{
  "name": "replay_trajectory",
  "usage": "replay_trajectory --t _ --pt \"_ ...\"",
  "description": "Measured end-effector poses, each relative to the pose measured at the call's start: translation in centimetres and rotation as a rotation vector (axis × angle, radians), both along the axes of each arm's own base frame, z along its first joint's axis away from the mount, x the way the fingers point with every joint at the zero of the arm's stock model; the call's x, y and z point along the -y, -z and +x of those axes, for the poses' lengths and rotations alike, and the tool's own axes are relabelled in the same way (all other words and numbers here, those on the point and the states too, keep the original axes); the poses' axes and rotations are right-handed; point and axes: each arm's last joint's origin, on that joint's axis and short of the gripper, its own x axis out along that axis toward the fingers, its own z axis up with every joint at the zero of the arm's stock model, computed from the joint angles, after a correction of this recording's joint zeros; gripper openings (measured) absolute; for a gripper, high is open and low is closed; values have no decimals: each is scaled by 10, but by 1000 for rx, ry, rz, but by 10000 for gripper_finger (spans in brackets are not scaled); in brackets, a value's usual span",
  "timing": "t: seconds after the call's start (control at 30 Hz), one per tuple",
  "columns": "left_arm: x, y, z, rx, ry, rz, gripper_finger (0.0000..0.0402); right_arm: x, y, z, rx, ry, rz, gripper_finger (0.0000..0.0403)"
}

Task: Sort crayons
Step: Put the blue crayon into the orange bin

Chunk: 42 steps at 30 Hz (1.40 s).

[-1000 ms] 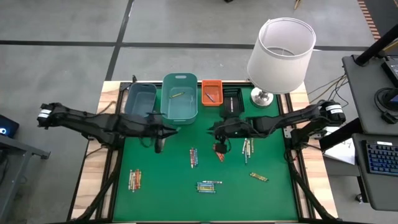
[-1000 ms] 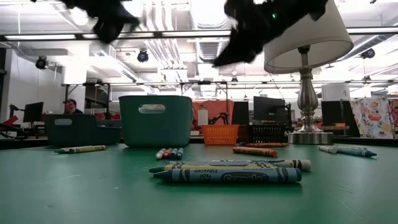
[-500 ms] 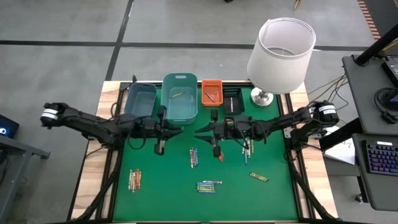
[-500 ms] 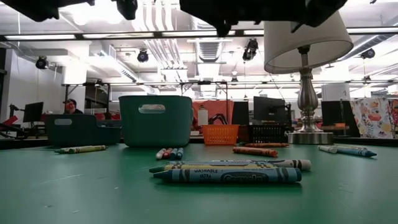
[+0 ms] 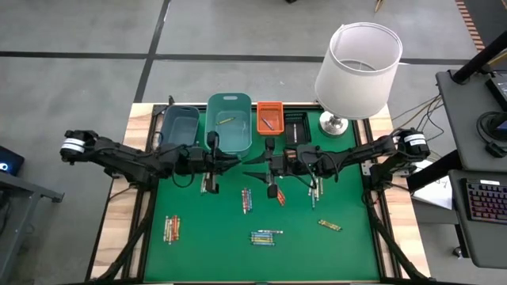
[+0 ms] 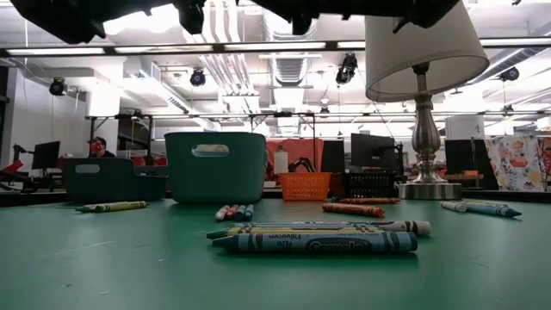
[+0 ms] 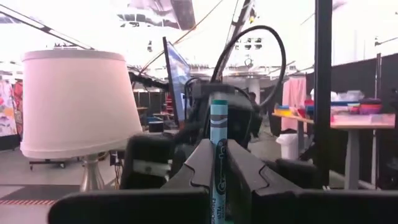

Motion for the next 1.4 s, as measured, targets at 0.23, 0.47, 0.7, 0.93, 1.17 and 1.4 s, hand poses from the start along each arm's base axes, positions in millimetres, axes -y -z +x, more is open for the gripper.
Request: replay_trajectory --t 0.23,0.47,0.7,0.93,1.17,1.4 --pt "0 7 8 24 7 -28 0 5 -1 6 -2 20 -3 120" --pt "0 9 9 18 11 -41 0 9 -4 11 11 34 11 112" --pt "0 8 9 19 14 -57 4 9 -5 12 13 36 -19 63" --pt "-2 7 6 -11 -3 -81 65 13 -5 10 -27 116 14 17" --pt "-8 -8 -18 -99 -147 -92 139 40 -10 7 -286 588 3 15" --pt "-13 -19 -44 -161 -240 -118 164 107 19 -7 -550 924 229 14"
